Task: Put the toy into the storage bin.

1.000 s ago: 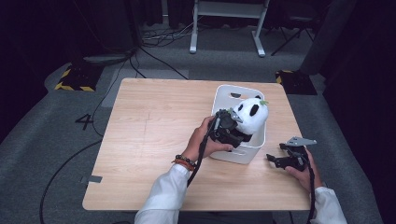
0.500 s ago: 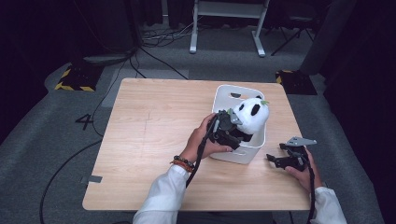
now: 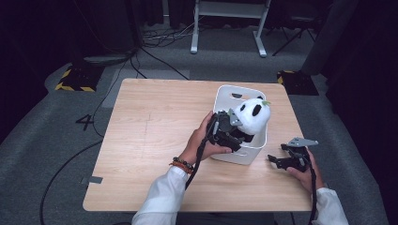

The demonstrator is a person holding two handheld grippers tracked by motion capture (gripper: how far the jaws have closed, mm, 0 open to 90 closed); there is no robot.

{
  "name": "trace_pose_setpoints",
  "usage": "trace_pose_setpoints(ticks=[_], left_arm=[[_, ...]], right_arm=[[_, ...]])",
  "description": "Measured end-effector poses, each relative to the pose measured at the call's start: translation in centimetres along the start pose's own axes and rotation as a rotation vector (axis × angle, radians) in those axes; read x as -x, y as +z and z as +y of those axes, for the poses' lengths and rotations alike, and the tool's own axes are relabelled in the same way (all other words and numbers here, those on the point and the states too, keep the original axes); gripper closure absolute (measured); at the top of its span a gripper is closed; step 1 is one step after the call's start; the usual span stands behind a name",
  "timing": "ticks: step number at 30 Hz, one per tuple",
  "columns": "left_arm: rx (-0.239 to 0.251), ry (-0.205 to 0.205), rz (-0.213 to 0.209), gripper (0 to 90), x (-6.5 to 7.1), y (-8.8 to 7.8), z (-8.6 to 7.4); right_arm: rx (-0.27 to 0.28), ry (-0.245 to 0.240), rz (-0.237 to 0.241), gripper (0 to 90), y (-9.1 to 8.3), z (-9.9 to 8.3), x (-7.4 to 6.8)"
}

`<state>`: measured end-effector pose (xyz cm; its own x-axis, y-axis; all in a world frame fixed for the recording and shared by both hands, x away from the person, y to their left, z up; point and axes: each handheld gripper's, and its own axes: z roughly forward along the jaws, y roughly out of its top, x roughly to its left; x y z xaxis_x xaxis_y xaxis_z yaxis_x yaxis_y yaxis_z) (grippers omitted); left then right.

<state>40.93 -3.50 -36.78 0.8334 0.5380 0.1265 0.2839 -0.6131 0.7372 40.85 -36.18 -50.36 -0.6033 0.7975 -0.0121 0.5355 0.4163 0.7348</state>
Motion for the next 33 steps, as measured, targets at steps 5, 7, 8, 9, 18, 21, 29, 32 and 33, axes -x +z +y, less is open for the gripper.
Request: trace_pose_setpoints(ticks=[5,7,8,9,18,21,29,32,33], left_arm=[[0.036,0.000,-0.012,16.8,-0.2,-0.6,-0.3],[0.051,0.004,-0.020,16.6,-0.3,-0.9,-0.4],[0.051,0.004,-0.020,16.5,-0.3,-0.9,-0.4],[0.058,0.000,-0.012,16.5,-0.3,-1.0,-0.5],[0.052,0.021,0.052,16.3,-0.6,-2.0,-1.0],[0.057,0.033,0.064,16.3,-0.6,-2.3,-1.3],[0.078,0.051,0.111,16.3,-0.7,-3.7,-1.9],[0.083,0.054,0.121,16.3,-0.7,-4.0,-2.0],[0.085,0.056,0.125,16.3,-0.8,-4.4,-2.1]], right_arm=[[0.000,0.000,0.000,15.3,0.0,0.0,0.0],[0.000,0.000,0.000,15.3,0.0,0.0,0.0],[0.000,0.000,0.000,15.3,0.0,0.0,0.0],[0.000,0.000,-0.001,15.3,0.0,0.0,0.0],[0.000,-0.001,-0.001,15.3,0.0,0.0,0.0],[0.000,-0.001,-0.001,15.3,0.0,0.0,0.0],[0.000,-0.001,-0.001,15.3,0.0,0.0,0.0],[0.000,-0.001,-0.001,15.3,0.0,0.0,0.0],[0.000,0.000,0.000,15.3,0.0,0.0,0.0]])
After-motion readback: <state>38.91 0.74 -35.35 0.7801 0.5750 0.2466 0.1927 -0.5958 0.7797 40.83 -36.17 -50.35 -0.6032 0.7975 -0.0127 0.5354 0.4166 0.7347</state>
